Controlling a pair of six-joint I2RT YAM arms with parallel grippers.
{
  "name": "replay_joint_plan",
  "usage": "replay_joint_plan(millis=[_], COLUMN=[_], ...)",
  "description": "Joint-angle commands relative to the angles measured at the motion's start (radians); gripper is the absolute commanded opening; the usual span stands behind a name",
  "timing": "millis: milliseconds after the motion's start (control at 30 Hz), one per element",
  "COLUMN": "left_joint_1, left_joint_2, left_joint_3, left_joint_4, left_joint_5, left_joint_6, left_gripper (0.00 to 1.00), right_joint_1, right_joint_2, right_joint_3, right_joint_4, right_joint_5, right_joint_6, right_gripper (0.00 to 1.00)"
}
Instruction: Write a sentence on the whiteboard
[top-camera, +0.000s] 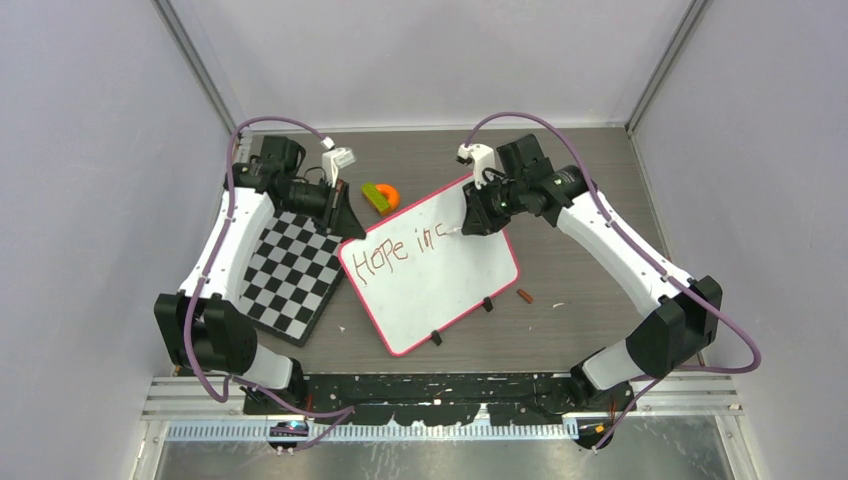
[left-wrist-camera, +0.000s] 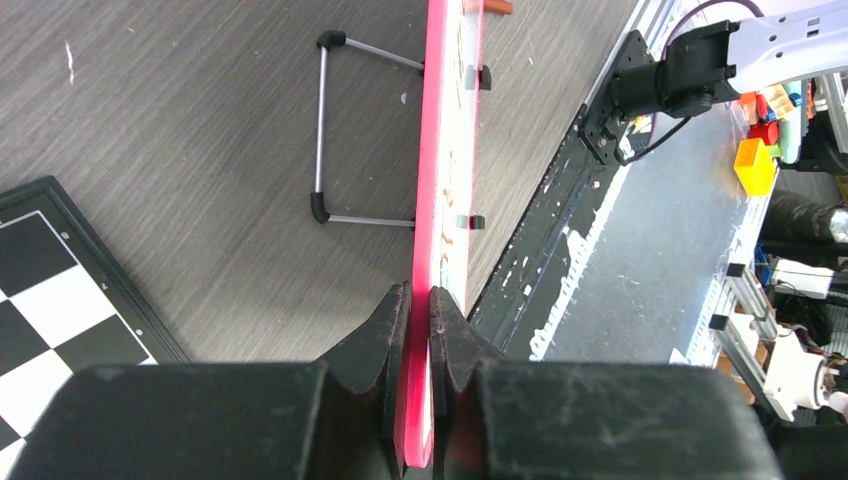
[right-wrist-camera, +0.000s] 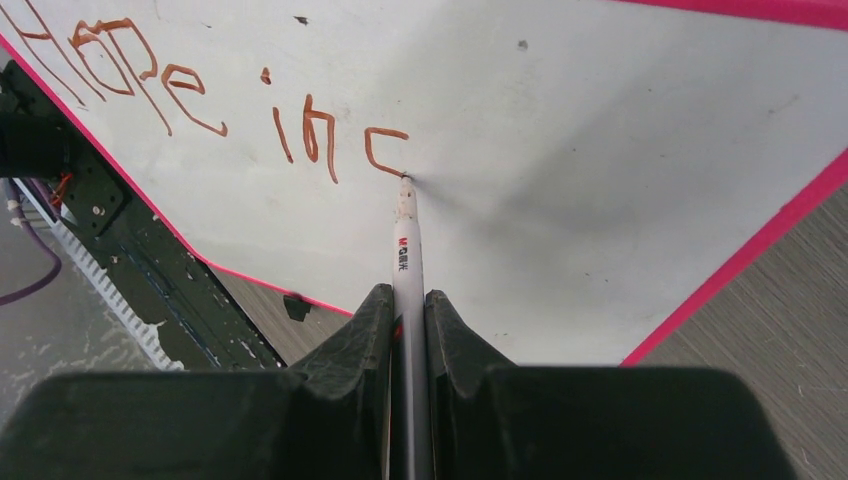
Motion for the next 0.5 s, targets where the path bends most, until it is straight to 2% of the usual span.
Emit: replay_joint_plan(millis=[0, 233, 467], left_joint_1=[-0.016, -0.016, -0.016], left_joint_2=[0.002, 0.002, 0.005], left_joint_3=[0.0, -0.001, 0.005], left_joint_4=[-0.045, -0.044, -0.046], left_joint_5=[-0.009, -0.008, -0.01], left_joint_6=[0.006, 0.005, 0.005], left_gripper=[0.0, 0.0, 0.0], right_joint_1=[-0.013, 0.004, 0.037], right_joint_2=[-0.034, -0.036, -0.024], right_joint_3=[-0.014, -0.042, 0.007], right_joint_4=[0.03, 0.03, 0.024], right_joint_5=[0.037, -0.006, -0.032], right_joint_6=[-0.003, 0.013, 0.018], right_gripper=[0.0, 0.0, 0.0])
